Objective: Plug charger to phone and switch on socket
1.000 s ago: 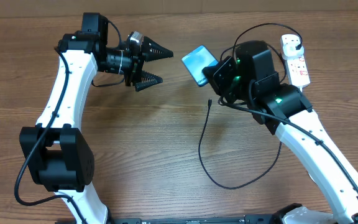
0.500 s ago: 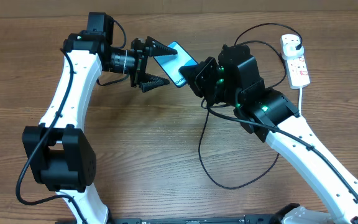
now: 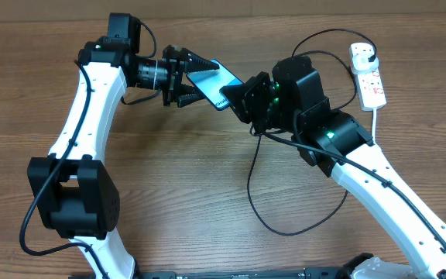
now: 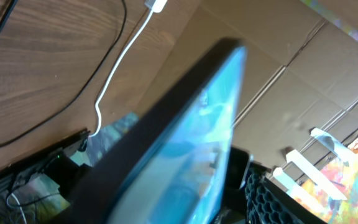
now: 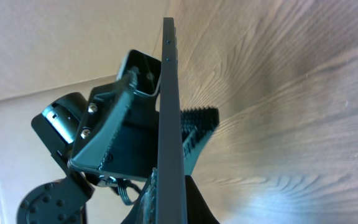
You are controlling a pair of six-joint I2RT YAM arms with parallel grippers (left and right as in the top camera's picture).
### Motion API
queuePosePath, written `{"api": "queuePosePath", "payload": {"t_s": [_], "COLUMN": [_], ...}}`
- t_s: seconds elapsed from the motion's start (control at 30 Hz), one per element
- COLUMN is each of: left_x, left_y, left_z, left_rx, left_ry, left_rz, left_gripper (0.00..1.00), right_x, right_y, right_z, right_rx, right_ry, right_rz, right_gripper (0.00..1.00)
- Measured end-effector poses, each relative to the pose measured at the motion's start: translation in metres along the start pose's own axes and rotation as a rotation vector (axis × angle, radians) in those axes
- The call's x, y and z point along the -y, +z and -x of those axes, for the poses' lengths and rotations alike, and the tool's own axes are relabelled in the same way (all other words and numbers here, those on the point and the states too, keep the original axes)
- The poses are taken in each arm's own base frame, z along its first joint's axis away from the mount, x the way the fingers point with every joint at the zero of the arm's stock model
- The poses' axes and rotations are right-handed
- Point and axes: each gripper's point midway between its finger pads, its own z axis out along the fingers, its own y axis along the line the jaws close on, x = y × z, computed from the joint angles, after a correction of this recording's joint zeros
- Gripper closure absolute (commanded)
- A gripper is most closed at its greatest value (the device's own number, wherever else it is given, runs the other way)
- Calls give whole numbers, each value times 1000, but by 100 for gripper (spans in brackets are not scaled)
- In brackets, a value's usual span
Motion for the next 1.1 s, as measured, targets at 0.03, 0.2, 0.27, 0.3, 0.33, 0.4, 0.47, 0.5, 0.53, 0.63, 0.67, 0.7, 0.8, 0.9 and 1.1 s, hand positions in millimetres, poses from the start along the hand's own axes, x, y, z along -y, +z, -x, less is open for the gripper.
{"api": "queuePosePath", "payload": {"t_s": [0.03, 0.2, 0.27, 0.3, 0.33, 0.4, 0.47, 0.5, 0.53, 0.63, 0.67, 0.7, 0.8, 0.9, 1.1], "left_x": [1, 2, 2, 2, 2, 2, 2, 2, 2, 3, 3, 4, 4, 4, 6], "left_y": [0, 0, 0, 0, 0, 0, 0, 0, 0, 0, 0, 0, 0, 0, 0], "left_z": [1, 2, 2, 2, 2, 2, 2, 2, 2, 2, 3, 3, 3, 4, 5], "left_rx": [2, 4, 4, 4, 4, 5, 5, 5, 5, 6, 7, 8, 9, 10, 14], "left_ry": [5, 4, 0, 0, -1, -5, -5, -4, -4, 2, 7, 10, 10, 10, 30], "left_rz": [-2, -5, -5, -5, -5, -5, -4, -4, -5, -6, -8, -9, -9, -8, -13], "left_gripper": [43, 46, 48, 51, 54, 56, 56, 56, 56, 56, 56, 56, 56, 56, 56], "right_x": [0, 2, 3, 3, 3, 3, 2, 2, 2, 2, 2, 2, 2, 1, -2], "right_y": [0, 0, 0, 0, 0, 0, 0, 0, 0, 0, 0, 0, 1, 2, 2], "right_z": [-1, -2, -2, -2, -2, -1, -1, -1, -1, -1, -1, -2, -3, -4, -4], "right_rx": [-4, -10, -10, -9, -9, -7, -6, -6, -6, -6, -5, -4, 3, 11, 21], "right_ry": [16, 86, 105, 110, 115, 126, 136, 141, 146, 162, 167, 173, 195, 213, 249], "right_rz": [0, -7, -12, -13, -13, -12, -10, -10, -9, -8, -7, -7, -7, -6, 6], "right_gripper": [96, 96, 96, 96, 96, 97, 96, 96, 96, 96, 96, 96, 96, 96, 96]}}
